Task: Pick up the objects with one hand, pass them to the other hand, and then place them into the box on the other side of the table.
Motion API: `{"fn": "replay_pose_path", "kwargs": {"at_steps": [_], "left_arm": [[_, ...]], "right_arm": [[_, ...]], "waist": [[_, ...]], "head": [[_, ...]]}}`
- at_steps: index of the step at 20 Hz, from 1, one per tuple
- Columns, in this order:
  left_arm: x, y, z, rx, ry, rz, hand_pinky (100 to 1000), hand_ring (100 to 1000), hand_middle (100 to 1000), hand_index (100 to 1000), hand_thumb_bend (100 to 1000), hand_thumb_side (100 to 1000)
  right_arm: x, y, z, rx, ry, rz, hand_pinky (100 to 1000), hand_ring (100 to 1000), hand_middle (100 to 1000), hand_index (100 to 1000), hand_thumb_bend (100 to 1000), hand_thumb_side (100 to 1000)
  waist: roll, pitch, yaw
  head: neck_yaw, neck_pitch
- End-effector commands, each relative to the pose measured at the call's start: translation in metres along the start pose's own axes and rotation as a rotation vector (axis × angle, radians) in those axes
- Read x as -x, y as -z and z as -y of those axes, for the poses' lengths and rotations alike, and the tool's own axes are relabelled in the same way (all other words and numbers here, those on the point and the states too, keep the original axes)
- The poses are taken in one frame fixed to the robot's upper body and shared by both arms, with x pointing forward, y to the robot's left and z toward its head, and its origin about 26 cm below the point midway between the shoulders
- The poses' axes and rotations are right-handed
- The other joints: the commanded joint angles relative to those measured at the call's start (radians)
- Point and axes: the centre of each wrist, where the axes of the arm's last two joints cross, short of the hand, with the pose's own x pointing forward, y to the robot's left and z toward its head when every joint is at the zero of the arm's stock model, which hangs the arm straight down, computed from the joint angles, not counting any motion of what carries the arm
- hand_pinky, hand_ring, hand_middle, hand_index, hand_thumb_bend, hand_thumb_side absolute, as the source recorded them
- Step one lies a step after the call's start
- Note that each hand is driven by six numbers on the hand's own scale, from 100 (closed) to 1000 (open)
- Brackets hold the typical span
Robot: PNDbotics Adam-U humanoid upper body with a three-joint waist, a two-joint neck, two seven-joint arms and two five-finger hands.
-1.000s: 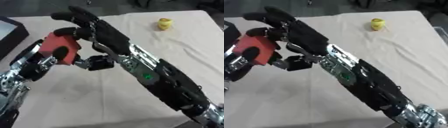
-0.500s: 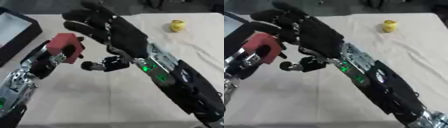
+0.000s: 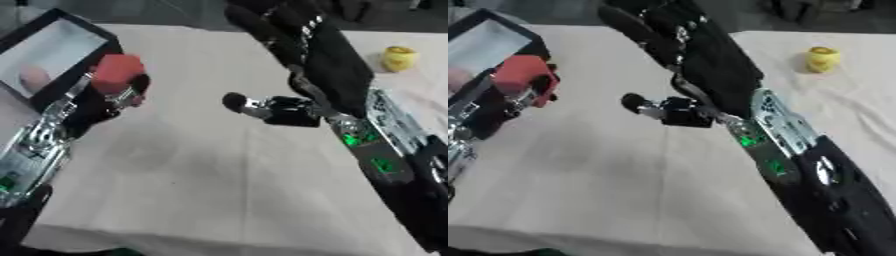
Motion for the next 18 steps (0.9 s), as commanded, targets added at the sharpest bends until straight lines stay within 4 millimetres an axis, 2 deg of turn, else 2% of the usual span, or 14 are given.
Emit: {"fn": "replay_pose_path", "kwargs": {"at_steps": [1,4,7,9,10,11,15,16,17,18], "left_arm": [[0.022,0.006,-0.065,-0.353,0.306,-0.206,641,895,605,500,199,357],[0.059,0.012,-0.106,-0.583,0.494,-0.435,644,876,606,518,214,321],[0.076,0.013,-0.116,-0.637,0.559,-0.495,644,876,606,518,214,321],[0.079,0.013,-0.117,-0.641,0.567,-0.5,644,876,606,518,214,321],[0.079,0.013,-0.122,-0.656,0.573,-0.505,654,877,688,617,249,368],[0.076,0.014,-0.133,-0.693,0.587,-0.515,669,900,722,656,291,406],[0.073,0.006,-0.184,-0.893,0.648,-0.627,715,971,805,739,332,473],[0.074,0.005,-0.193,-0.937,0.66,-0.66,727,991,829,760,371,510],[0.076,0.004,-0.198,-0.969,0.676,-0.691,749,1000,866,803,540,593],[0.078,0.005,-0.201,-0.991,0.695,-0.721,749,1000,866,803,540,593]], "right_arm": [[0.012,-0.009,0.009,0.015,-0.044,-0.069,949,884,909,982,436,100],[0.014,-0.019,0.009,0.016,-0.047,-0.113,943,883,907,977,404,100],[0.015,-0.021,0.01,0.018,-0.047,-0.123,943,883,907,977,404,100],[0.015,-0.021,0.01,0.018,-0.047,-0.124,943,883,907,977,404,100],[0.015,-0.023,0.009,0.022,-0.044,-0.139,926,876,901,964,297,113],[0.014,-0.025,0.009,0.038,-0.036,-0.155,924,875,900,963,283,119],[0.009,-0.021,0.012,0.084,-0.002,-0.158,914,872,900,960,220,149],[0.009,-0.022,0.013,0.086,0.002,-0.165,912,872,899,959,210,155],[0.01,-0.023,0.013,0.087,0.004,-0.173,910,871,899,958,195,162],[0.01,-0.025,0.013,0.087,0.006,-0.179,910,871,899,958,195,162]], "waist": [[0.007,-0.021,-0.008],[0.008,-0.023,-0.025],[0.009,-0.024,-0.029],[0.009,-0.024,-0.029],[0.003,-0.018,-0.035],[-0.005,-0.003,-0.05],[-0.016,0.045,-0.13],[-0.017,0.054,-0.143],[-0.017,0.061,-0.153],[-0.017,0.064,-0.159]], "head": [[0.037,-0.002],[0.065,-0.002],[0.072,-0.002],[0.072,-0.002],[0.079,-0.005],[0.09,-0.019],[0.136,-0.071],[0.141,-0.081],[0.145,-0.088],[0.147,-0.091]]}}
